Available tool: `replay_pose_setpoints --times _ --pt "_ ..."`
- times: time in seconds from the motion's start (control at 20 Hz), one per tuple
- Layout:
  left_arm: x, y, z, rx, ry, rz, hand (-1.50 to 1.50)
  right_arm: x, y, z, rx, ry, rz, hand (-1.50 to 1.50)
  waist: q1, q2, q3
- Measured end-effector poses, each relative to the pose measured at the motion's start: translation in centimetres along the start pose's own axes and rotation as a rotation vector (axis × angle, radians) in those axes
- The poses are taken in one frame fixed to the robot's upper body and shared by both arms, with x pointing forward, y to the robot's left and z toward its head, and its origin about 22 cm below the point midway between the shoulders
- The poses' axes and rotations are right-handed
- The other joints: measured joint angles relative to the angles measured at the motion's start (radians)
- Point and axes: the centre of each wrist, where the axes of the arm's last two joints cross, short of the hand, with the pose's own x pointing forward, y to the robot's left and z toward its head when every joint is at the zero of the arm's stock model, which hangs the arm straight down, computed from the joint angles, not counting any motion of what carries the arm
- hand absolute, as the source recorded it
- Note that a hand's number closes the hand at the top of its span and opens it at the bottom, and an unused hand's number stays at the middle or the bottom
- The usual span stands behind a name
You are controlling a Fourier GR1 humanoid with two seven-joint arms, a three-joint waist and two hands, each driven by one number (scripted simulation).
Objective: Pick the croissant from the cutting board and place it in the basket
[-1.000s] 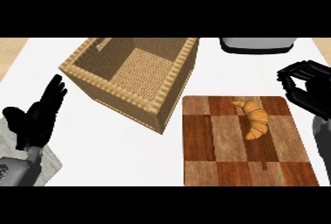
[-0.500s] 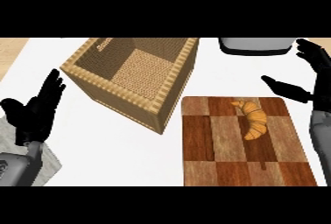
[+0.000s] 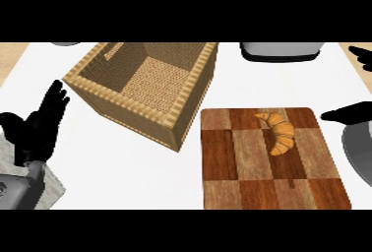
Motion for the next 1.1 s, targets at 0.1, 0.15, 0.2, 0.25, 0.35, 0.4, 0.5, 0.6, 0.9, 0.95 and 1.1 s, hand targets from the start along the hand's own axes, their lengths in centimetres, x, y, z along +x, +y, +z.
replay_pose_setpoints --times 0.1,0.15,0.2,0.25,0.35,0.4,0.5,0.6,0.9,0.95,1.1 --pt "0.2 0.1 -0.1 0.003 0.000 -0.002 0.00 0.8 -1.0 0.5 0.101 0.039 0.053 -1.50 -0.001 0.000 0.001" --pt "0.1 0.1 -0.1 0.004 0.003 -0.004 0.00 1.5 -1.9 0.7 0.140 0.053 0.069 -1.50 -0.001 0.001 0.002" --pt "-0.2 0.0 -0.1 0.004 0.004 -0.001 0.00 2.2 -2.8 1.1 0.173 0.062 0.076 -1.50 -0.002 0.002 0.002" --pt "0.1 -0.1 -0.2 0.002 0.004 0.001 0.00 2.8 -3.2 1.5 0.202 0.074 0.085 -1.50 -0.001 0.003 0.002" --pt "0.3 0.2 -0.6 0.002 0.000 0.002 0.00 3.5 -4.2 2.4 0.244 0.091 0.093 -1.50 0.003 0.005 0.003" --pt "-0.1 -0.1 -0.6 0.001 -0.002 0.006 0.00 3.8 -4.4 3.0 0.262 0.101 0.092 -1.50 0.003 0.006 0.004" --pt "-0.1 -0.3 -0.3 -0.003 -0.007 0.008 0.00 3.4 -5.0 4.3 0.286 0.110 0.079 -1.50 0.006 0.007 0.005" --pt "0.4 -0.4 -0.5 -0.008 -0.009 0.008 0.00 3.7 -4.7 5.1 0.283 0.109 0.055 -1.50 0.011 0.009 0.005" --pt "0.5 -0.8 -0.6 -0.017 -0.017 0.008 0.00 1.8 -2.7 5.4 0.243 0.095 -0.026 -1.50 0.020 0.012 0.006" --pt "0.5 -0.7 -0.7 -0.017 -0.015 0.008 0.00 1.8 -2.1 5.3 0.238 0.093 -0.037 -1.50 0.022 0.013 0.006" --pt "0.6 -0.6 -0.7 -0.015 -0.018 0.013 0.00 0.7 -0.2 5.7 0.235 0.093 -0.058 -1.50 0.022 0.013 0.006"
